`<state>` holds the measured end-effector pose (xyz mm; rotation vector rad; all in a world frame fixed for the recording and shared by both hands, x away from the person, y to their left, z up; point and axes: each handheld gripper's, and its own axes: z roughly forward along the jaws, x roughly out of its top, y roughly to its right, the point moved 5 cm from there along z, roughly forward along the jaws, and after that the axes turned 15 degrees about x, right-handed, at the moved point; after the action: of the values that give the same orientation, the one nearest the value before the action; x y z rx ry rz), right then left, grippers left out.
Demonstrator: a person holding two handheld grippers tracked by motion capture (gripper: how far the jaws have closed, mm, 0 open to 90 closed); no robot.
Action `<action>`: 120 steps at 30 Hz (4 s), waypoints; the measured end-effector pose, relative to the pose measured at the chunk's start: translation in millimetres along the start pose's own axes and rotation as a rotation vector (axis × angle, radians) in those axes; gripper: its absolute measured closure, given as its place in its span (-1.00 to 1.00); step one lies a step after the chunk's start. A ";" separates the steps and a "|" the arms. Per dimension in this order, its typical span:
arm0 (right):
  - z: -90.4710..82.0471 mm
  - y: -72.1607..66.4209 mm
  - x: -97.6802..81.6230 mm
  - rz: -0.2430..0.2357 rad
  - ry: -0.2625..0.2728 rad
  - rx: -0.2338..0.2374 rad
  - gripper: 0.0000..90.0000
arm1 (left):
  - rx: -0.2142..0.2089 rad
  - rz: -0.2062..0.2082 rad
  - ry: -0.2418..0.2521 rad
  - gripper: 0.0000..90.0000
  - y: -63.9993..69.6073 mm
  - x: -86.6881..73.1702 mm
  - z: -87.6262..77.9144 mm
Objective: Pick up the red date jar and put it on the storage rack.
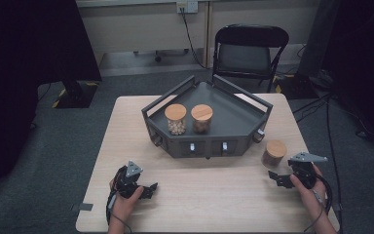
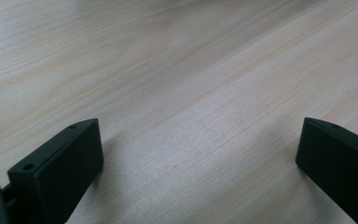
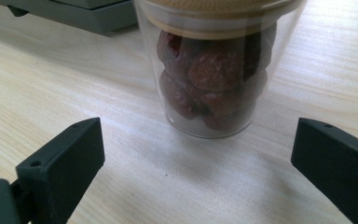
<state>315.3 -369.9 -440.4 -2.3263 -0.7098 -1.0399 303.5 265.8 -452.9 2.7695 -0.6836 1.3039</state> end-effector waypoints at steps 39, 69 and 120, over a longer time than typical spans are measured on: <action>15.6 3.2 21.2 -0.007 0.021 -0.033 -0.96 | 0.000 0.000 0.000 -1.00 0.0 0.0 0.0; 27.1 13.9 19.5 -0.018 0.072 -0.028 -0.66 | 0.000 0.000 0.000 -1.00 0.0 0.0 0.0; 1.6 -10.1 46.1 -0.100 0.048 0.020 -0.43 | 0.000 0.000 0.000 -1.00 0.0 0.0 0.0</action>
<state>336.3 -349.6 -403.2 -2.2615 -0.8216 -1.1229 303.6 265.8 -452.9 2.7696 -0.6835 1.3035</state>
